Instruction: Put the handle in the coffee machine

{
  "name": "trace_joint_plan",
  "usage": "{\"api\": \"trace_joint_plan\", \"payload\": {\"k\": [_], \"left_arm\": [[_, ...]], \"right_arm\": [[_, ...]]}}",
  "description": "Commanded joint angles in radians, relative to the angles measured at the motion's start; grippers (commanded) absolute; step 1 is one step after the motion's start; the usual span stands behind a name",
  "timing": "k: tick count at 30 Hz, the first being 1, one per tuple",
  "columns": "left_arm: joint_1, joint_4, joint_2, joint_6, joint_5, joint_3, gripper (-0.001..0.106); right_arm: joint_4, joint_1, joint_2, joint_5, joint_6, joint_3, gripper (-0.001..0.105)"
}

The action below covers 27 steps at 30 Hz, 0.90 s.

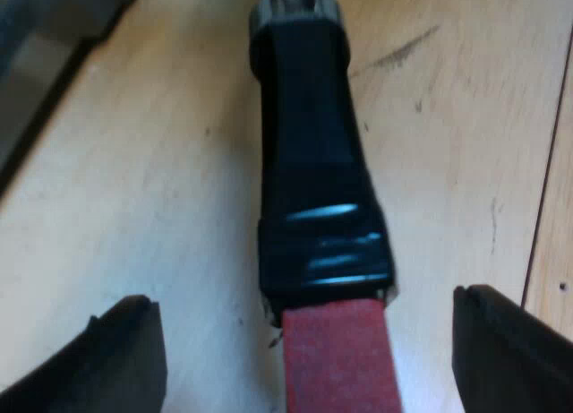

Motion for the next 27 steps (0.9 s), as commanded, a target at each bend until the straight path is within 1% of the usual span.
{"api": "trace_joint_plan", "payload": {"k": [1, 5, 12, 14, 15, 16, 20, 22, 23, 24, 25, 26, 27], "left_arm": [[-0.005, -0.018, 0.035, -0.009, 0.015, -0.002, 0.068], [-0.005, -0.033, 0.066, -0.009, 0.028, -0.002, 0.068], [-0.005, -0.033, 0.068, -0.001, 0.027, -0.002, 0.068], [-0.005, -0.033, 0.068, -0.001, 0.027, -0.002, 0.062], [-0.005, -0.033, 0.068, -0.001, 0.027, -0.002, 0.057], [-0.005, -0.033, 0.068, -0.001, 0.027, -0.002, 0.055], [-0.005, -0.033, 0.068, -0.001, 0.027, -0.002, 0.053], [-0.005, -0.024, 0.068, -0.001, 0.027, -0.002, 0.042], [-0.005, -0.017, 0.068, -0.001, 0.055, -0.002, 0.022], [-0.005, -0.017, 0.068, -0.001, 0.059, -0.002, 0.018], [-0.005, -0.017, 0.068, -0.001, 0.059, -0.002, 0.011], [-0.005, -0.017, 0.068, -0.001, 0.059, -0.002, 0.007], [-0.005, -0.017, 0.068, -0.001, 0.059, -0.002, 0.000]], "right_arm": [[-0.014, -0.002, -0.017, -0.015, 0.004, -0.014, 0.000], [-0.014, -0.002, -0.017, -0.011, 0.004, -0.014, 0.000], [-0.014, -0.002, -0.017, -0.011, 0.004, -0.014, 0.000], [-0.014, -0.002, -0.017, -0.011, 0.004, -0.014, 0.000], [-0.014, -0.002, -0.017, -0.011, 0.004, -0.014, 0.000], [-0.014, -0.002, -0.017, -0.011, 0.004, -0.014, 0.000], [-0.014, -0.002, -0.017, -0.011, 0.004, -0.014, 0.000], [-0.014, -0.002, -0.017, -0.011, 0.004, -0.014, 0.000], [-0.014, -0.002, -0.017, -0.011, 0.004, -0.014, 0.000], [-0.014, -0.002, -0.017, -0.011, 0.004, -0.014, 0.000], [-0.014, -0.002, -0.017, -0.011, 0.004, -0.014, 0.000], [-0.014, -0.002, -0.017, -0.011, 0.004, -0.014, 0.000], [-0.014, -0.002, -0.017, -0.011, 0.004, -0.014, 0.000]]}}
